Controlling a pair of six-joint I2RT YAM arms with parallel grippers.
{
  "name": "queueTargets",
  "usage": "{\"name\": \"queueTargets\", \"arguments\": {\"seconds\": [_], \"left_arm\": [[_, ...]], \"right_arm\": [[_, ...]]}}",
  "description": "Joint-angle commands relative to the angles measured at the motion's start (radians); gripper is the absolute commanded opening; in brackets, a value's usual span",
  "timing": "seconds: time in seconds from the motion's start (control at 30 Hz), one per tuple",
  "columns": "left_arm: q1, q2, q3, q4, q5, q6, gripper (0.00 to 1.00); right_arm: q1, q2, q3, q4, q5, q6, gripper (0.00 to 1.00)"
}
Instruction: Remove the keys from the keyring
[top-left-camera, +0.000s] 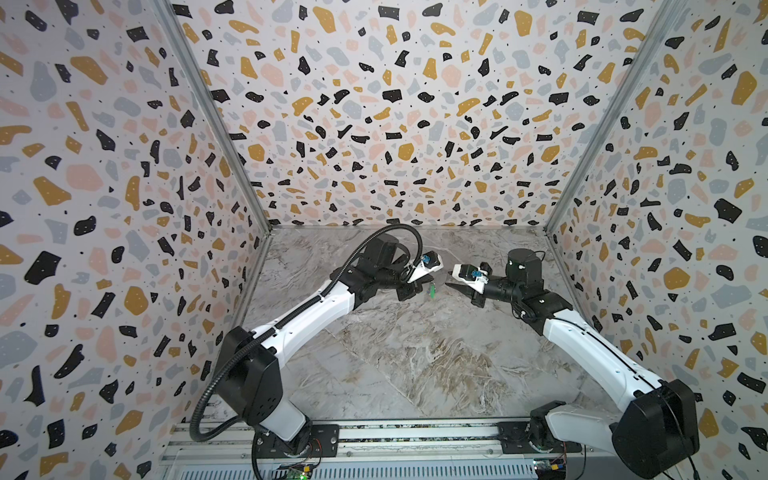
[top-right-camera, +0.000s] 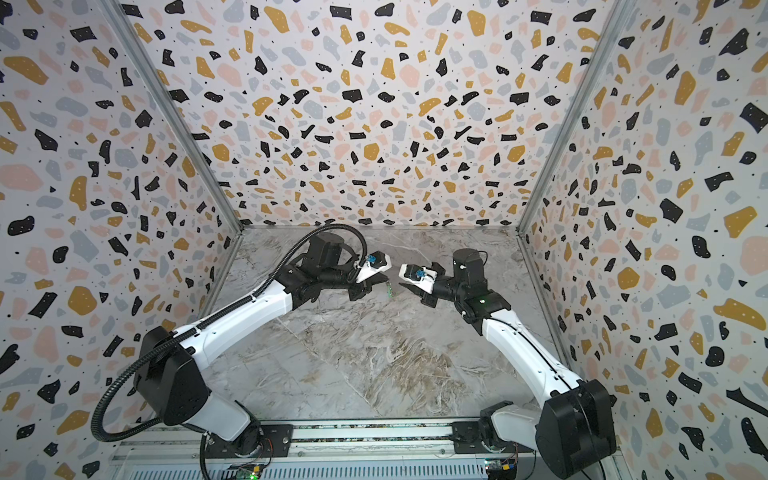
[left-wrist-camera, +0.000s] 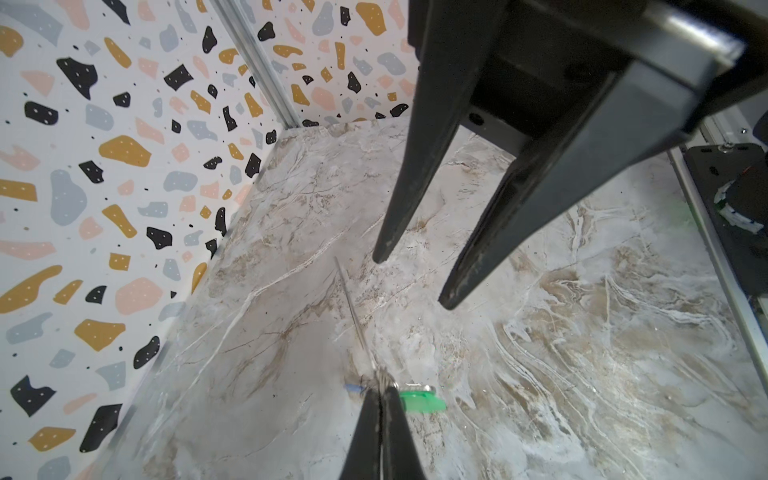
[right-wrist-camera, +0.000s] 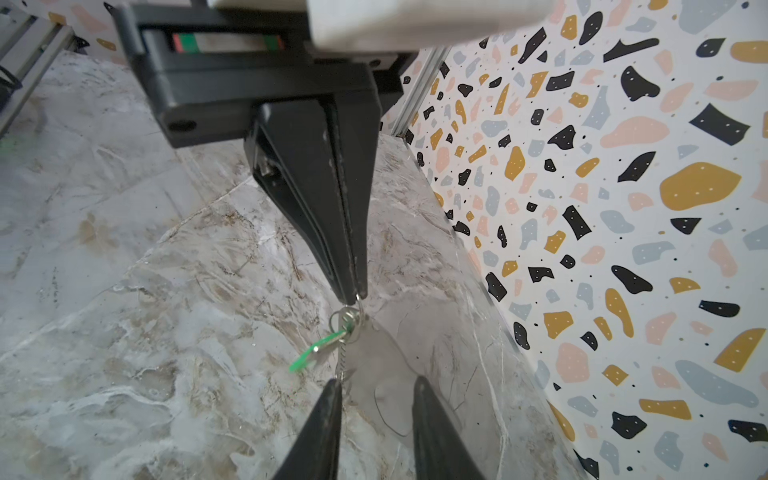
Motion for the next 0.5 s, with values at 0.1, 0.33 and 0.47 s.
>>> {"name": "queueTargets", "arguments": {"seconds": [0.1,0.33,0.47], "left_arm": [[0.001,-0.065,-0.034,0.143,0.086,0.102,0.0],[0.001,-0.098,-0.068,0.188,0.148,0.121,0.0],[0.001,-0.116,-0.095,0.206,0.167,0.118,0.0]], "right_arm": [[-0.021,0.0,0.056,-0.106,-0.071,-0.081,0.3],[-0.017,0.01,0.08,-0.103,-0.213,-0.05,0.28],[0.0,0.022,0.085,-0.099,-0.221,-0.042,0.25]]}}
